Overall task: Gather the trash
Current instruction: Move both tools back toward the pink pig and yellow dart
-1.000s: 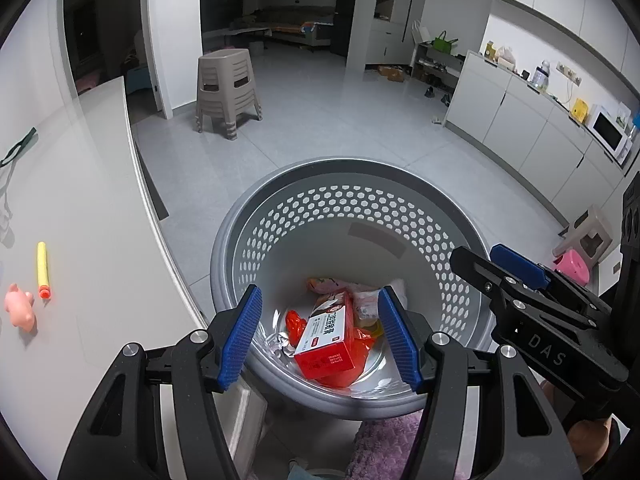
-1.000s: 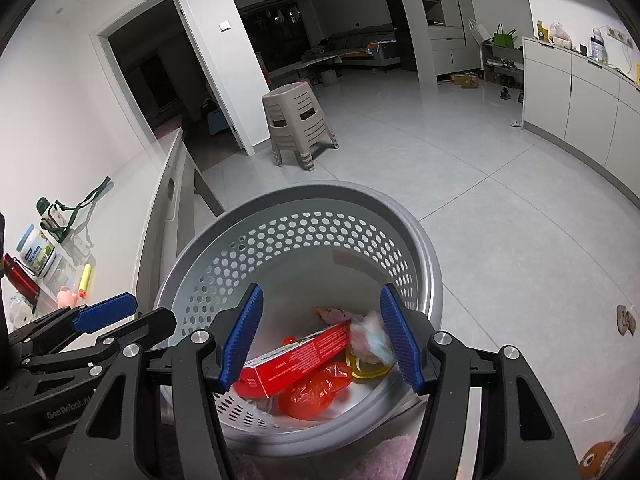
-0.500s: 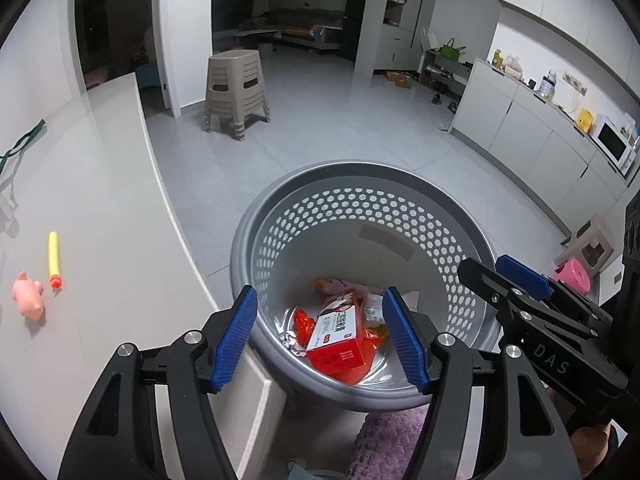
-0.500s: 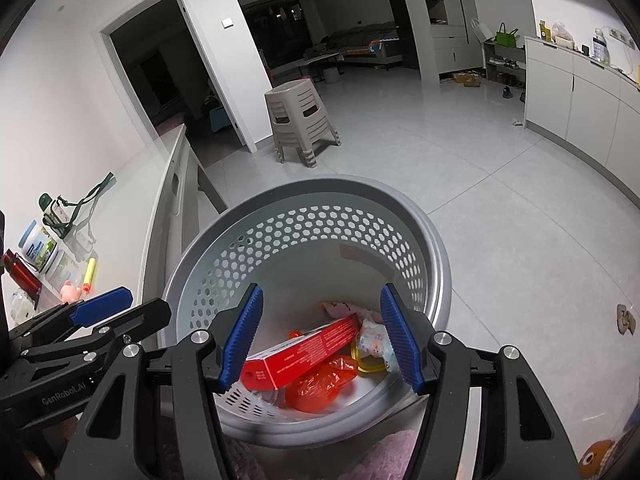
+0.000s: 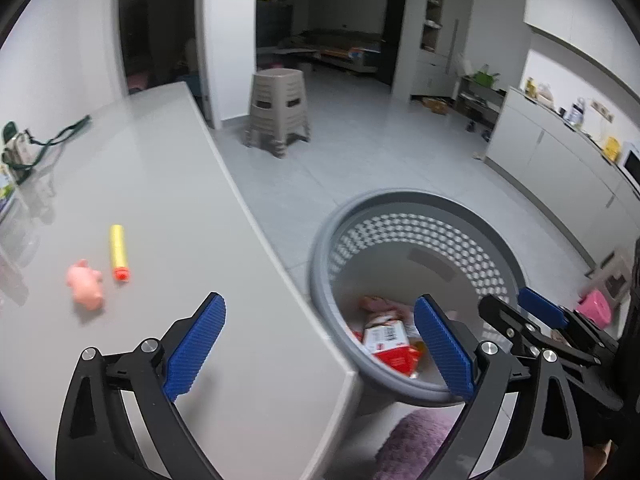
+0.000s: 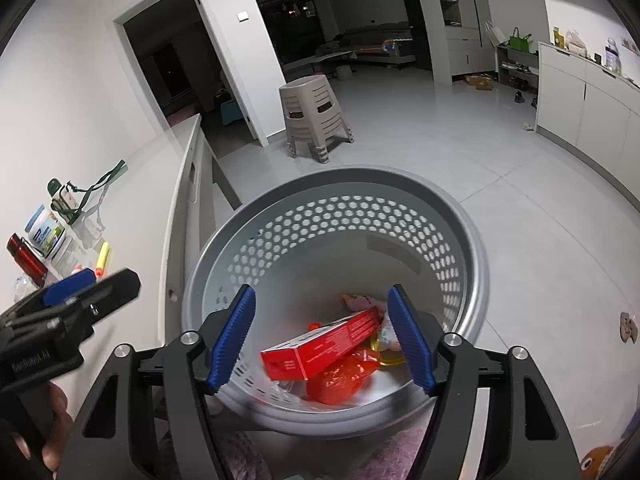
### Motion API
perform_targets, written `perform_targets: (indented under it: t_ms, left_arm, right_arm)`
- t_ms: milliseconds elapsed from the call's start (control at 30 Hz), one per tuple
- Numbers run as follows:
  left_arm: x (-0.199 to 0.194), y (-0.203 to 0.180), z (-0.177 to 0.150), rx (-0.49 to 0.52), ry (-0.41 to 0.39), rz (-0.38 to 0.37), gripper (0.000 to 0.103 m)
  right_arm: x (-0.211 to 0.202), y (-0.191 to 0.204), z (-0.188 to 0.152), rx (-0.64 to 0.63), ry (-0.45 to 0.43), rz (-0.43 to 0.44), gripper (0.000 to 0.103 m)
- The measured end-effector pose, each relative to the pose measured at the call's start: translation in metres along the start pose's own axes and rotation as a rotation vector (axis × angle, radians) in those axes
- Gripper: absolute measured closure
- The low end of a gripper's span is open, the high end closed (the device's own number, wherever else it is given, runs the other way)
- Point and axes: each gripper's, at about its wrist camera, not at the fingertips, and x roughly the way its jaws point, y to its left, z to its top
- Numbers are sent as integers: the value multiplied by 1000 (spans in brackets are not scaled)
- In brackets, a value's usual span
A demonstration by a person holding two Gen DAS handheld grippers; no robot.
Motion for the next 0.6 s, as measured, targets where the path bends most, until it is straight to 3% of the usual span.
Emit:
perform_targets:
  t_ms: [333,600]
  left_arm:
    - [-24,55,-3,-75,-40,140,6]
    - [-42,109,-6,-150,-71,250,6]
  right_arm:
    - [7,45,2,-67,0,68,30]
    - [10,105,9,-193,-14,139,29]
